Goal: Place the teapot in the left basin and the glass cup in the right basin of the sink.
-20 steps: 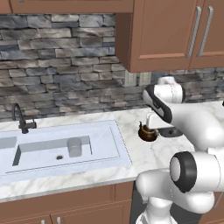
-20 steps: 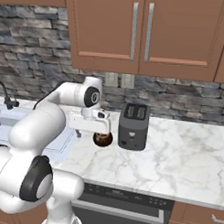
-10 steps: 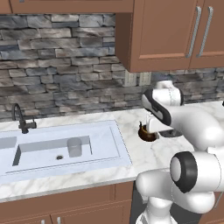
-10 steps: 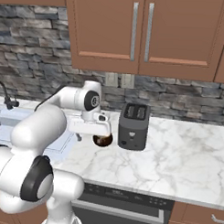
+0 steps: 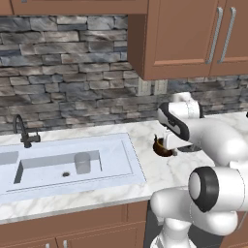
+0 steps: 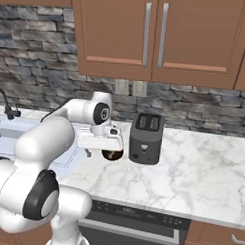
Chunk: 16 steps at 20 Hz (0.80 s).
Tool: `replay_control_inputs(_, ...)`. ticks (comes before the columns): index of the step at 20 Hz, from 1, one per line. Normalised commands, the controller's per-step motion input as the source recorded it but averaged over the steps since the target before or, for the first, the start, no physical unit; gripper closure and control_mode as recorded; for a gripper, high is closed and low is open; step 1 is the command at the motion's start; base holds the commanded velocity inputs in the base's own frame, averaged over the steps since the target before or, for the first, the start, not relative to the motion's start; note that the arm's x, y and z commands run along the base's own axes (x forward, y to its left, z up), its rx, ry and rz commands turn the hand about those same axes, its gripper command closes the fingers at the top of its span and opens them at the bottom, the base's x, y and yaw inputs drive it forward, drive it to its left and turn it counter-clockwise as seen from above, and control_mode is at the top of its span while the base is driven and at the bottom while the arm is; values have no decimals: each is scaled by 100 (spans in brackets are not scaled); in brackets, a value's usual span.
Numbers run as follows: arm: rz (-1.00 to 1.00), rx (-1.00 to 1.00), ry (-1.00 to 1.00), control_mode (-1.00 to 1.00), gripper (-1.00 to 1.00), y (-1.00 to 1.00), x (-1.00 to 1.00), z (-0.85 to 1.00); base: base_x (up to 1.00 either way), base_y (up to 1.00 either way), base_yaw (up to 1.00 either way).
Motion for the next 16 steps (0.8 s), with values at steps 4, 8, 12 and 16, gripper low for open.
replay_control_inputs(4, 3, 4, -1, -100, -100, -3, 9, -6, 0, 0, 0)
replay_control_inputs(8, 2, 11, -2, -100, -100, 0, 7, -4, 0, 0, 0)
replay_control_inputs(12, 2, 9, -10, -100, -100, 0, 7, -4, 0, 0, 0)
replay_control_inputs(16, 2, 5, -15, -100, -100, 0, 2, -6, 0, 0, 0)
